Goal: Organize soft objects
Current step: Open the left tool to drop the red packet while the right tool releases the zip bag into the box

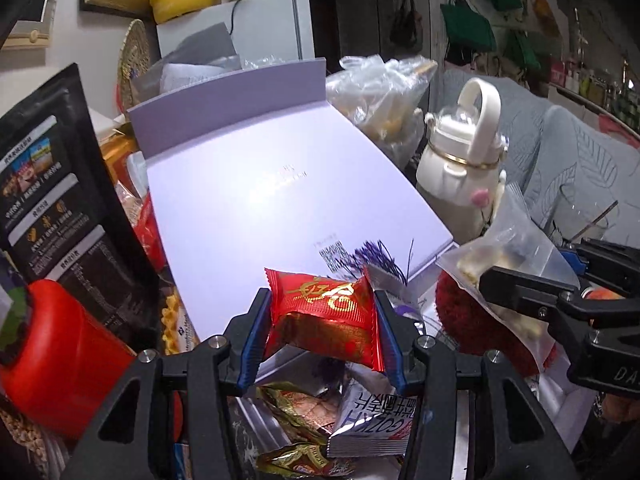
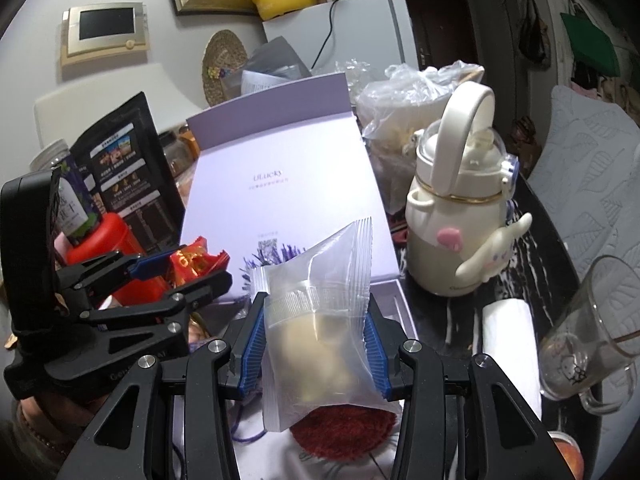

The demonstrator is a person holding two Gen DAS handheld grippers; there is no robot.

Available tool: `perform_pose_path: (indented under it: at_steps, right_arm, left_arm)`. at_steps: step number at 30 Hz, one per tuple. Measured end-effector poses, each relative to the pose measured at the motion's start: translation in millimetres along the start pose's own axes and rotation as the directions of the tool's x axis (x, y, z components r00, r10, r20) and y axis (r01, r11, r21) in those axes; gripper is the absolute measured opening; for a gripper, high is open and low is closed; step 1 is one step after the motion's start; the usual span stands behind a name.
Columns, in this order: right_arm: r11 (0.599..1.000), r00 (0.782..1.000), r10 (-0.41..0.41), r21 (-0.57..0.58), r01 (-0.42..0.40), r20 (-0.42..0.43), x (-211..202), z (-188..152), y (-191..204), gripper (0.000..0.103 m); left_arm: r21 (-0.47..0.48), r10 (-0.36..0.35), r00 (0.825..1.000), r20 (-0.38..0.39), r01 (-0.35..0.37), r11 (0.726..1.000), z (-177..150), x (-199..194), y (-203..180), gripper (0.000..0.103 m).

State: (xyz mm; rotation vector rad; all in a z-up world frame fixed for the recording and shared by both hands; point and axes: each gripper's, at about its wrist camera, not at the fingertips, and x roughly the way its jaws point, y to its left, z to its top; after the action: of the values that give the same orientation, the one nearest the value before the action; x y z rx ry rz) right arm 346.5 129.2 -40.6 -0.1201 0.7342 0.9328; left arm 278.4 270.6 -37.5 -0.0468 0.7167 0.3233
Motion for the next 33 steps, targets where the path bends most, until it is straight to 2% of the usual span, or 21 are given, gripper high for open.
perform_pose_path:
  at_steps: [10,16,26,31,32,33]
  right_arm:
    - [1.000,1.000,-0.013,0.008,0.013,-0.007,8.9,-4.1,-7.5,0.044]
    - [1.000,1.000,-0.016,0.007,0.016,-0.003,6.4,-3.1,-8.7,0.044]
    - [1.000,1.000,0.009,-0.011,-0.009,-0.026,17.4,-8.7,-5.3,0.045]
    - [1.000,1.000,0.009,-0.005,-0.009,-0.025,16.8,-8.0,-6.4,0.049]
    - [1.000,1.000,0.005,-0.005,-0.005,-0.026,16.3,-7.5,-6.6,0.050]
    - [1.000,1.000,0.000,-0.004,0.000,-0.028,16.0,-7.2,-6.9,0.056]
  left_arm:
    - [0.023,-0.001,0.997,-0.083,0.002,1.000,-11.2,24.0,-10.1,0.049]
    - [0.061,0.046,0.996,-0.077,-0.041,0.997,-15.9,26.5,-16.2,0.050]
    - [0.056,0.056,0.995,-0.080,-0.051,0.997,-16.3,27.4,-17.4,0.052]
    - [0.019,0.048,0.991,-0.122,-0.046,0.999,-13.3,27.9,-12.8,0.059]
    - [0.010,0.044,0.990,-0.131,-0.043,0.999,-12.5,28.0,-11.5,0.060]
    - [0.008,0.043,0.990,-0.135,-0.042,0.999,-12.2,28.4,-11.1,0.064]
